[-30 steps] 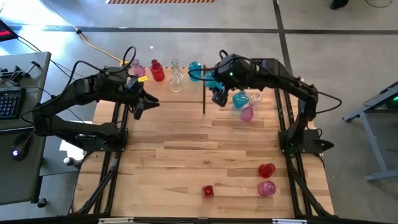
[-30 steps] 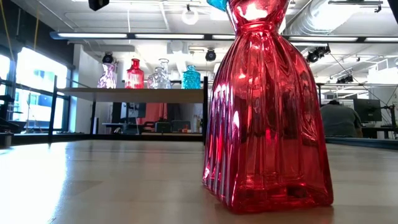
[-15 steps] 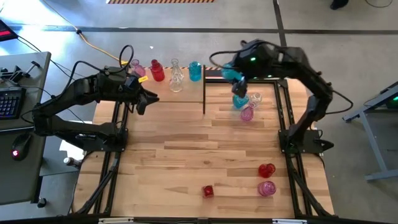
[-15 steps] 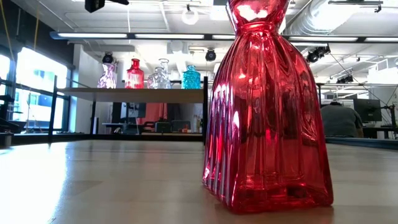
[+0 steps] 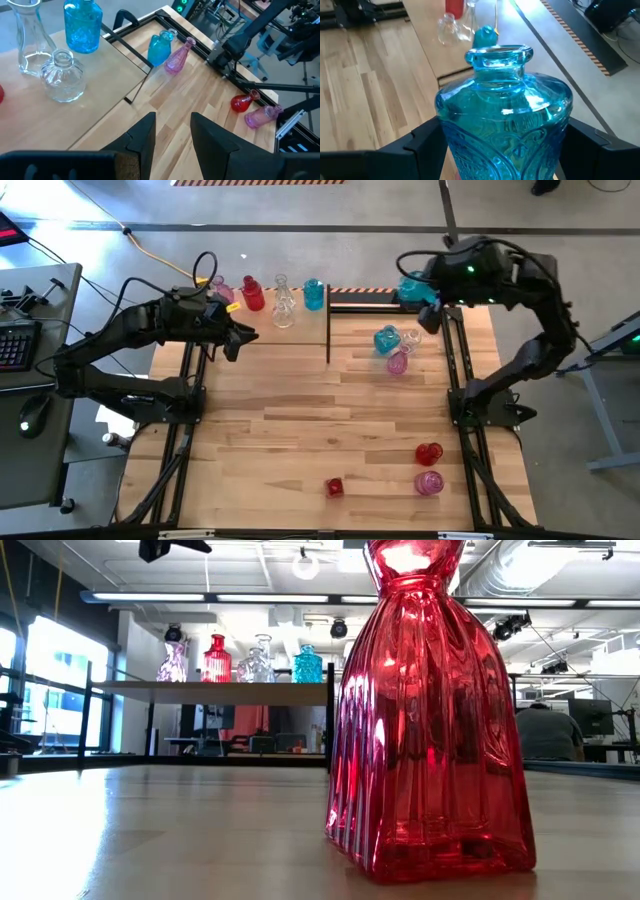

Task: Sort vases onto shelf
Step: Put the bottom blue vase on the shelf aligned with the other blue vase

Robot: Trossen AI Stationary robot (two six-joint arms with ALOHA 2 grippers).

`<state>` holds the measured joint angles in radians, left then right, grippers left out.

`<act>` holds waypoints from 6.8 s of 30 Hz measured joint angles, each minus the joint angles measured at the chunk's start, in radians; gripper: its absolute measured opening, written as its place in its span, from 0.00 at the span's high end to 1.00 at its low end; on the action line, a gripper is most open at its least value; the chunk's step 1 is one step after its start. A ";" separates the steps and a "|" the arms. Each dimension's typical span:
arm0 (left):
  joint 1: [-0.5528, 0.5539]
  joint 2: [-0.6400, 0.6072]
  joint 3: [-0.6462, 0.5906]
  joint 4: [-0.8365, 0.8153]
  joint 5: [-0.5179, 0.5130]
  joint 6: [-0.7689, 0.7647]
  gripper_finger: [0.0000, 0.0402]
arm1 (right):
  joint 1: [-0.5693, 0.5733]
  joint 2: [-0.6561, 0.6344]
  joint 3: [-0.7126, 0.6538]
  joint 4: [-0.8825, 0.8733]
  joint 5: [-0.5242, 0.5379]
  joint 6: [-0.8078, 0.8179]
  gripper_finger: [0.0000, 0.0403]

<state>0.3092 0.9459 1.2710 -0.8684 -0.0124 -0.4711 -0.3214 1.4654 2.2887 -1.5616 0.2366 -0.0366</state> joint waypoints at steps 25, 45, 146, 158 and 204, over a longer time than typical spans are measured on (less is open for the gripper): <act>0.000 0.014 -0.001 0.005 -0.004 -0.025 0.72 | 0.001 -0.586 -0.998 0.705 0.002 0.264 0.31; 0.000 0.014 0.000 0.002 -0.004 0.008 0.72 | 0.004 -0.664 -1.425 1.218 -0.100 0.421 0.31; 0.000 0.014 0.000 -0.011 -0.003 0.290 0.72 | 0.059 0.443 -1.119 2.215 0.149 0.216 0.31; 0.000 0.014 0.000 -0.010 -0.003 0.291 0.72 | 0.038 0.446 -1.115 2.193 0.153 0.214 0.31; 0.000 0.014 0.000 -0.009 -0.003 0.290 0.72 | 0.017 0.442 -1.113 2.128 0.151 0.269 0.29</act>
<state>0.3092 0.9600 1.2713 -0.8776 -0.0154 -0.1810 -0.3042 1.9076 1.1759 0.5667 0.3879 0.2324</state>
